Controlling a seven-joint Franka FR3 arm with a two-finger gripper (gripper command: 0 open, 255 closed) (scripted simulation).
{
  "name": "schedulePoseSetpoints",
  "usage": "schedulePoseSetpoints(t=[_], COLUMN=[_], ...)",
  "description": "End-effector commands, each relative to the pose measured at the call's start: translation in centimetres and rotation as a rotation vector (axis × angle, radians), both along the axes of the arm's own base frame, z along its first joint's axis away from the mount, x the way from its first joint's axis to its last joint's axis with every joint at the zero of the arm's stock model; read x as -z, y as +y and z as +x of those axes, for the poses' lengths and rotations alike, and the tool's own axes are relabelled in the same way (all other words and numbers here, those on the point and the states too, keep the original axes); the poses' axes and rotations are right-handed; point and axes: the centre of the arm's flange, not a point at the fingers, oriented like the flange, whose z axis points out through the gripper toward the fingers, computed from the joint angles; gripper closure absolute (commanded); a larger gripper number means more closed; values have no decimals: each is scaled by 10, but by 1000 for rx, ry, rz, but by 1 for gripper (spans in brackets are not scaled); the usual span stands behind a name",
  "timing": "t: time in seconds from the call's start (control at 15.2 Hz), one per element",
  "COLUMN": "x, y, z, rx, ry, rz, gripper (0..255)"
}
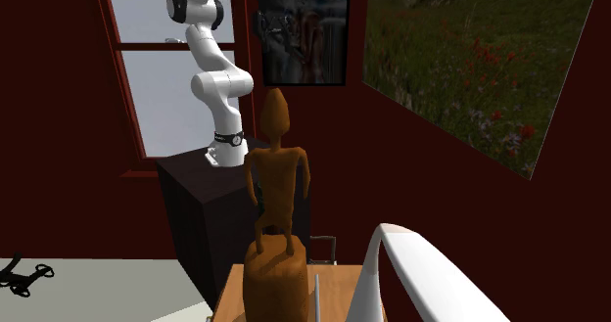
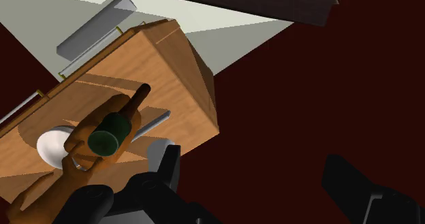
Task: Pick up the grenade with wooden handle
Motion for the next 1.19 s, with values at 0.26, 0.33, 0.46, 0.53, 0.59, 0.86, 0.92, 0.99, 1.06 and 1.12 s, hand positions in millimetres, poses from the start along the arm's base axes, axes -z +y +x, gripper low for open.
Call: schedulePoseSetpoints(t=[0.26, 0.33, 0.46, 0.53, 0.59, 0.86, 0.92, 0.99, 1.06, 1.12], x=[33, 42, 59, 67, 76, 111, 120, 128, 137, 146], y=[-22, -27, -38, -44, -50, -74, -80, -86, -92, -98], z=[37, 46, 64, 73, 81, 115, 124, 132, 140, 148], rx=[16, 20, 28, 32, 36, 52, 56, 60, 64, 68], ry=[25, 32, 45, 51, 57, 83, 89, 96, 102, 108], rz=[-11, -13, -19, -21, -24, -35, -37, -40, -43, -45], gripper=[0, 0, 0, 0, 0, 0, 0, 0, 0, 0])
